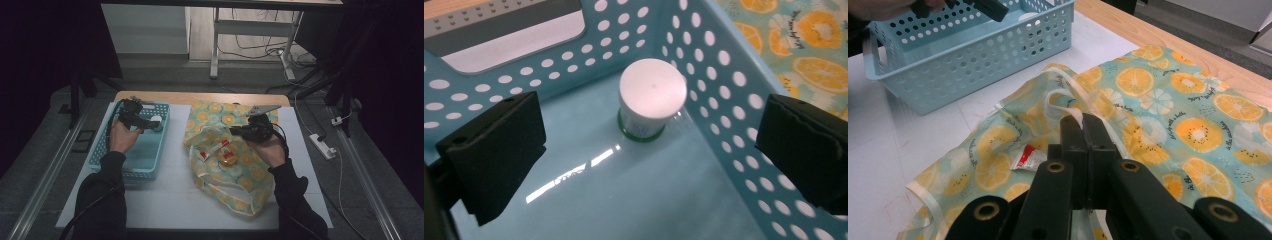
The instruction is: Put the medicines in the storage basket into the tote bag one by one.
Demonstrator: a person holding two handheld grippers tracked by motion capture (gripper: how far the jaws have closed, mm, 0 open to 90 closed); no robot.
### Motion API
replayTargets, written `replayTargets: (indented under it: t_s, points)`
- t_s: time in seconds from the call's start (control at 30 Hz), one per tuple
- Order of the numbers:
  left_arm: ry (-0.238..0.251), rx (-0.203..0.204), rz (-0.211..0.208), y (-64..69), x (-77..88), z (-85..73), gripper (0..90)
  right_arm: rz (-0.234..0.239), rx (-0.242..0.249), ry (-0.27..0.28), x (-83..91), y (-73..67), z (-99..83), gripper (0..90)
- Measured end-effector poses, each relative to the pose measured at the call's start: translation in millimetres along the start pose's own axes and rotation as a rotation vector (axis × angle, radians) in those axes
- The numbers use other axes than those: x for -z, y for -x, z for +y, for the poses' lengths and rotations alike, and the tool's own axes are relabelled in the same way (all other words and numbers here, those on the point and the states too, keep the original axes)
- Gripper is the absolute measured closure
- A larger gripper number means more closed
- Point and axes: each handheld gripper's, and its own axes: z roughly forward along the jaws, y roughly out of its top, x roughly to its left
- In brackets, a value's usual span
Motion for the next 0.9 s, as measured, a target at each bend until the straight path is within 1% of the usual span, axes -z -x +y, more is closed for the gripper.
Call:
replayTargets:
  t_s: [0.07, 0.13, 0.23, 0.27, 0.3, 0.37, 0.43, 0.47, 0.5, 0.53, 0.6, 0.63, 0.67, 0.7, 0.73, 0.77, 0.83, 0.9]
  points:
    - [-0.004, 0.009, -0.001, -2.0, -4.4, 1.6, 0.0, -0.001, -0.001, 0.001, 0.2, 0.2, -0.1, 90.0]
    - [-0.016, 0.006, 0.007, -2.8, -9.1, 4.3, 0.0, 0.0, -0.001, 0.0, 0.3, 0.6, -0.2, 90.0]
    - [-0.021, -0.002, -0.008, -2.3, -14.0, 7.5, 0.1, 0.0, 0.0, 0.0, -0.1, 0.6, -0.3, 90.0]
    - [-0.021, -0.003, -0.025, -1.6, -16.6, 8.6, 0.9, 0.0, -0.001, 0.0, -0.2, 0.5, -0.3, 90.0]
    - [-0.03, -0.009, -0.032, -0.8, -19.0, 9.3, 1.5, 0.001, -0.001, 0.0, -0.2, 0.6, -0.3, 90.0]
    - [-0.05, -0.022, -0.01, 1.2, -22.9, 10.6, 3.9, 0.001, 0.0, 0.001, -0.1, 0.8, -0.4, 90.0]
    - [-0.076, -0.032, -0.008, 2.9, -27.0, 11.4, 9.2, 0.001, -0.001, 0.001, 0.3, 0.8, -0.4, 90.0]
    - [-0.081, -0.033, 0.003, 3.9, -28.3, 11.8, 11.4, 0.0, -0.001, 0.001, 0.5, 0.8, -0.3, 90.0]
    - [-0.083, -0.038, 0.0, 4.3, -28.9, 11.9, 14.4, 0.001, -0.001, 0.002, 0.7, 0.7, -0.2, 90.0]
    - [-0.085, -0.04, -0.011, 4.6, -29.8, 12.1, 19.5, 0.001, -0.001, 0.003, 0.8, 0.6, -0.1, 90.0]
    - [-0.096, -0.045, -0.007, 5.1, -31.0, 12.5, 25.5, 0.001, -0.001, 0.003, 0.7, 0.5, 0.0, 90.0]
    - [-0.1, -0.044, -0.018, 5.0, -31.8, 12.5, 30.3, 0.002, 0.0, 0.002, 0.5, 0.4, -0.1, 90.0]
    - [-0.104, -0.045, -0.02, 5.0, -32.6, 12.8, 33.7, 0.002, 0.0, 0.002, 0.2, 0.3, -0.1, 90.0]
    - [-0.105, -0.045, -0.017, 5.3, -33.2, 13.0, 34.6, 0.003, 0.0, 0.002, 0.1, 0.1, 0.0, 90.0]
    - [-0.106, -0.046, -0.025, 5.2, -33.3, 13.1, 38.0, 0.003, 0.001, 0.002, 0.1, -0.1, 0.0, 90.0]
    - [-0.105, -0.043, -0.022, 5.3, -33.1, 13.4, 43.4, 0.003, 0.001, 0.002, 0.1, -0.1, 0.1, 90.0]
    - [-0.107, -0.038, -0.018, 5.8, -32.2, 13.7, 49.7, 0.002, 0.001, 0.001, 0.1, 0.1, 0.0, 90.0]
    - [-0.111, -0.03, -0.01, 6.3, -31.6, 14.0, 50.1, 0.001, 0.001, 0.002, 0.2, 0.3, -0.1, 90.0]
